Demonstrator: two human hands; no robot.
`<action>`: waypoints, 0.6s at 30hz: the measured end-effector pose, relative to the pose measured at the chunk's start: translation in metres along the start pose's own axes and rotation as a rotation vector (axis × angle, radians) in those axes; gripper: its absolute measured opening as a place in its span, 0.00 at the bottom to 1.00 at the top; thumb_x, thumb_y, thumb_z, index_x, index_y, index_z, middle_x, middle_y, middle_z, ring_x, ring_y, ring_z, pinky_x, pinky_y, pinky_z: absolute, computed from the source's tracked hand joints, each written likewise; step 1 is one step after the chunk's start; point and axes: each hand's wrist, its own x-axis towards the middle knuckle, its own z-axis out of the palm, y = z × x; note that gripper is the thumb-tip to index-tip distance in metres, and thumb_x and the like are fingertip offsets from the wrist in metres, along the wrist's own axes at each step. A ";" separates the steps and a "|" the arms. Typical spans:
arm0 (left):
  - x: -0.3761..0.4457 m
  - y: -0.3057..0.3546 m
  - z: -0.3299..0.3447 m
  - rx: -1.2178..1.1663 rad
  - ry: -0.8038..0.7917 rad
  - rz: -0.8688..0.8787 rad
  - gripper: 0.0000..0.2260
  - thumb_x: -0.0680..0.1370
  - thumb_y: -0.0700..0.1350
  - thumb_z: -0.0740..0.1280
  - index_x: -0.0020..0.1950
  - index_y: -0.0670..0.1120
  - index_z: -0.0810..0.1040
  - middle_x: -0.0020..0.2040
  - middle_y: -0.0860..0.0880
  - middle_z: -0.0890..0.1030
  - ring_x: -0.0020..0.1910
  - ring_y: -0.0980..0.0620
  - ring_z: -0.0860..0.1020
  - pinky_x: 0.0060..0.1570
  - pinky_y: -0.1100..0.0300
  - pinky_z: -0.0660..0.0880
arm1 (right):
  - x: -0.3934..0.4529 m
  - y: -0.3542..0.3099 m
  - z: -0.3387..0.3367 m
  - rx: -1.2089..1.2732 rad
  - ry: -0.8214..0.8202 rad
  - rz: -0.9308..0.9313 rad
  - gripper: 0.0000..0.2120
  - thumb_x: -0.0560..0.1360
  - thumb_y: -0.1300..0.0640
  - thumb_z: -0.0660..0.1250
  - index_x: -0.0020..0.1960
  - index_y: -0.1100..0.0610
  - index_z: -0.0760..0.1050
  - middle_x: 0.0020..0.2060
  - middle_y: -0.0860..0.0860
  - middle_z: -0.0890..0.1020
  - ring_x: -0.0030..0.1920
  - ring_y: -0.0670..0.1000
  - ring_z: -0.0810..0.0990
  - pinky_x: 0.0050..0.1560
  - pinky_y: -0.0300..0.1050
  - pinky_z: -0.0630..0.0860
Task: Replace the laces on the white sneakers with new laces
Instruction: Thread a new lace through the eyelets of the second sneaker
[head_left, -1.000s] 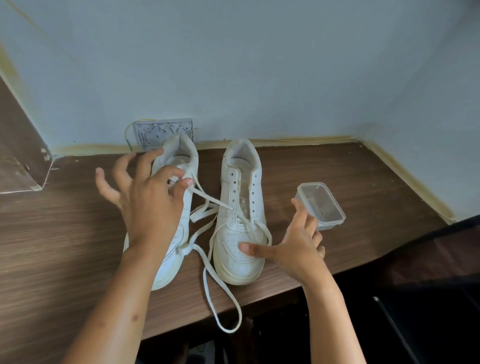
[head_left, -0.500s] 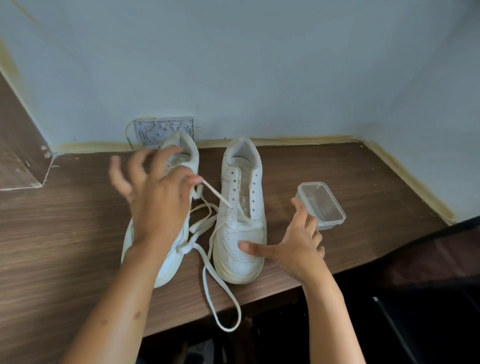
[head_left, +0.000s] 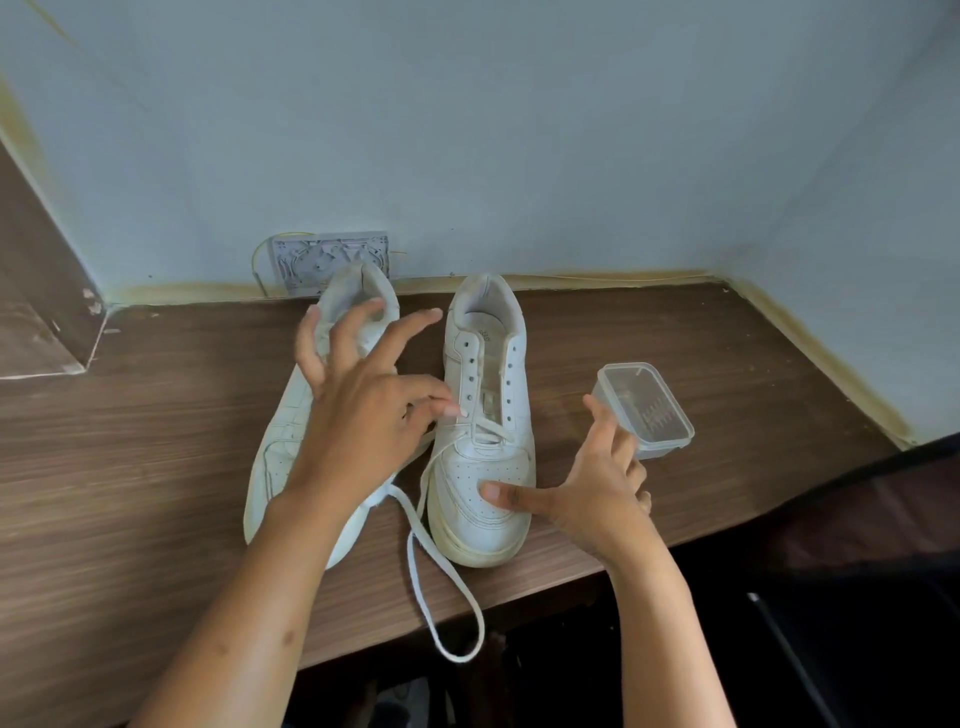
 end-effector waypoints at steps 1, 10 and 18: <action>0.000 0.000 -0.001 0.023 0.020 -0.021 0.03 0.72 0.55 0.74 0.38 0.61 0.84 0.67 0.58 0.75 0.70 0.43 0.64 0.72 0.36 0.46 | 0.000 0.000 0.000 0.004 -0.006 0.000 0.69 0.53 0.34 0.81 0.78 0.44 0.39 0.76 0.52 0.48 0.77 0.59 0.47 0.75 0.68 0.46; 0.001 -0.006 -0.004 -0.014 0.051 -0.089 0.07 0.68 0.46 0.77 0.36 0.58 0.83 0.65 0.55 0.76 0.67 0.43 0.64 0.68 0.31 0.52 | -0.001 -0.001 0.004 0.027 -0.053 0.042 0.66 0.53 0.33 0.80 0.78 0.44 0.42 0.75 0.52 0.51 0.76 0.58 0.49 0.74 0.68 0.48; -0.009 -0.005 -0.001 0.199 -0.368 -0.086 0.11 0.66 0.59 0.66 0.26 0.59 0.80 0.68 0.55 0.76 0.74 0.45 0.60 0.72 0.40 0.31 | -0.001 0.000 0.004 -0.019 0.034 0.090 0.65 0.50 0.30 0.79 0.76 0.42 0.47 0.73 0.49 0.53 0.75 0.59 0.50 0.74 0.69 0.46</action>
